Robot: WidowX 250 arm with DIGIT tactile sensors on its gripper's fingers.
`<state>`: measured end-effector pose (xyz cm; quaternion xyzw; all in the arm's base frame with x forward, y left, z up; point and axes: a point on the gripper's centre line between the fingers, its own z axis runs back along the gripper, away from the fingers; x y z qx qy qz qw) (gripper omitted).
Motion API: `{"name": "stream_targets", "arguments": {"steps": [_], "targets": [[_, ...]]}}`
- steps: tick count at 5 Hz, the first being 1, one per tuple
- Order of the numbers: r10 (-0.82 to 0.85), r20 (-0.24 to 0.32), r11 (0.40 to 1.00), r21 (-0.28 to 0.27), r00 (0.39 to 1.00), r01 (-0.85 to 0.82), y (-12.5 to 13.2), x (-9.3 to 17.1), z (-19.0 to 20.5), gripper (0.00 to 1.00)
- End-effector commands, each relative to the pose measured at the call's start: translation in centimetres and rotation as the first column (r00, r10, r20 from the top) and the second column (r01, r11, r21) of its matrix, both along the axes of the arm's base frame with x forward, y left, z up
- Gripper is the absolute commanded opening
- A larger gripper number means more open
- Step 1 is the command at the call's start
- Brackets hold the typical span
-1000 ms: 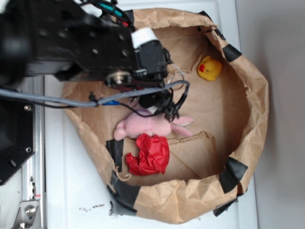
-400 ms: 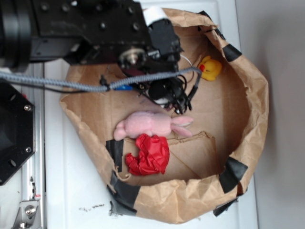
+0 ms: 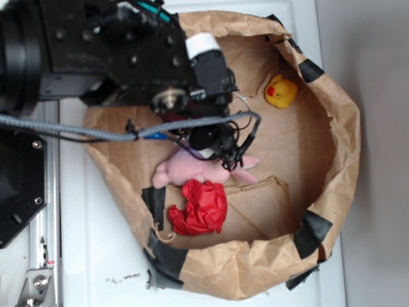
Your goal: Grab the silver keys.
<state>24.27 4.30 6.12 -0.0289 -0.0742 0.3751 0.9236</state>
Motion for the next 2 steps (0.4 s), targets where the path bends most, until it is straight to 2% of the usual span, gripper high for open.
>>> {"name": "stream_targets", "arguments": {"steps": [1, 2], "targets": [[0.017, 0.029, 1.000, 0.017, 0.999, -0.018, 1.12, 0.26, 0.26, 0.00], [0.005, 0.030, 1.000, 0.026, 1.000, -0.006, 1.34, 0.44, 0.25, 0.92]]}}
